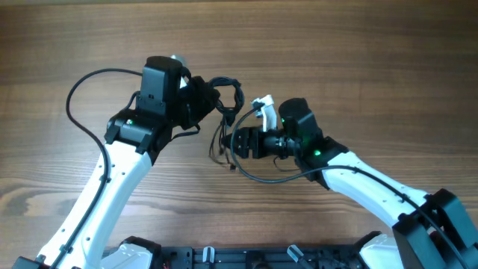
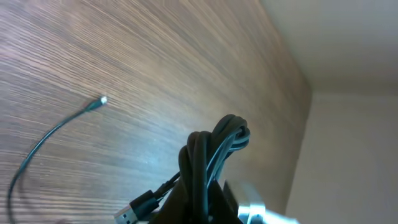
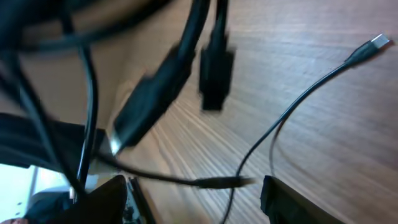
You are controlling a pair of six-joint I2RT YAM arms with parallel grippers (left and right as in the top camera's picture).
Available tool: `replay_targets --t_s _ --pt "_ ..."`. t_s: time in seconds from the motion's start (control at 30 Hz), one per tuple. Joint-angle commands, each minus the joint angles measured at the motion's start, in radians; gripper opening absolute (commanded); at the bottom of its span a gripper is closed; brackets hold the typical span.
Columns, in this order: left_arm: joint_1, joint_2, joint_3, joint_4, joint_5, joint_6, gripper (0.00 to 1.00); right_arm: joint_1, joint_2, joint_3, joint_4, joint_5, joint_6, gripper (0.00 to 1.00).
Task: Untangle cables
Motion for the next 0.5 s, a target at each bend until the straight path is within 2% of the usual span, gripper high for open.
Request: replay_targets --t_s 0.0,0.03,0.07,0.1,0.2,0.27,0.47 --pt "-0.003 -0.001 0.010 0.008 -0.080 -0.106 0.04 0.023 0.008 0.006 0.002 -0.022 0.037 0.72" --pt "-0.003 -0.001 0.010 0.008 -0.080 -0.105 0.04 0.021 0.008 0.006 0.002 -0.010 0.035 0.72" --pt "-0.003 -0.001 0.010 0.007 -0.079 -0.103 0.04 0.018 0.007 0.006 -0.001 0.009 0.034 0.89" --pt "-0.003 -0.001 0.010 0.006 -0.076 -0.078 0.04 0.008 0.005 0.006 -0.007 0.027 0.029 1.00" --pt "0.000 -0.002 0.010 0.007 -0.034 0.095 0.04 -0.063 -0.023 0.006 -0.055 0.029 0.011 1.00" --pt "0.015 -0.002 0.010 0.008 0.051 0.231 0.04 -0.143 -0.070 0.006 -0.137 0.027 -0.024 1.00" --pt "0.058 -0.002 0.010 0.025 0.352 0.571 0.04 -0.283 -0.242 0.006 -0.272 -0.005 -0.316 0.99"
